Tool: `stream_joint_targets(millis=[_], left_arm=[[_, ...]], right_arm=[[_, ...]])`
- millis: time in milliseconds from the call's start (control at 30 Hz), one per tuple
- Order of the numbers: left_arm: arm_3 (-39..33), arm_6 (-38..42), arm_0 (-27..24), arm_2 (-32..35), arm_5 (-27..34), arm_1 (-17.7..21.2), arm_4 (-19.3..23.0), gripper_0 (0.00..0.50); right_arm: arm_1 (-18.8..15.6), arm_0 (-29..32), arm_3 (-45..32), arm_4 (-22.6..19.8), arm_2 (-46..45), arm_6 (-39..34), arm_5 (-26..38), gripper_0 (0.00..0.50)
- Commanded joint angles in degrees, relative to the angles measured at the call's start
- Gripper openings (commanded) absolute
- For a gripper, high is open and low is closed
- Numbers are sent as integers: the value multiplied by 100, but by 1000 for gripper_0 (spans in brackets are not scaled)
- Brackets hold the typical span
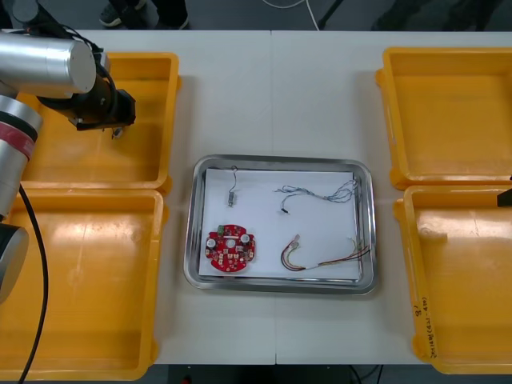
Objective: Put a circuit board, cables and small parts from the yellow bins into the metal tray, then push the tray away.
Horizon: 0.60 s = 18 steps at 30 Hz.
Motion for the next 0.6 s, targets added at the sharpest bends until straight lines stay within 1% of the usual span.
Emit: stream_joint_targets(millis=[33,200,400,567,600], left_arm=[[107,275,-345,85,-119,-13,32,500],[212,310,-345,-46,-101,-22,32,500],[432,283,-345,-46,-198,-101,58,500],[458,283,-345,-46,-198,-110,58,500],[467,283,-345,-55,-189,-119,58,436]], right_arm=[[-51,29,-65,-45,-142,-282,8,500],[-51,21,-56,-45,-142,-282,8,500],[-51,21,-65,-45,-142,-282,8,500],[-51,21,-56,-45,-151,-282,8,500],[-51,21,-56,-45,-142,-282,8,500]])
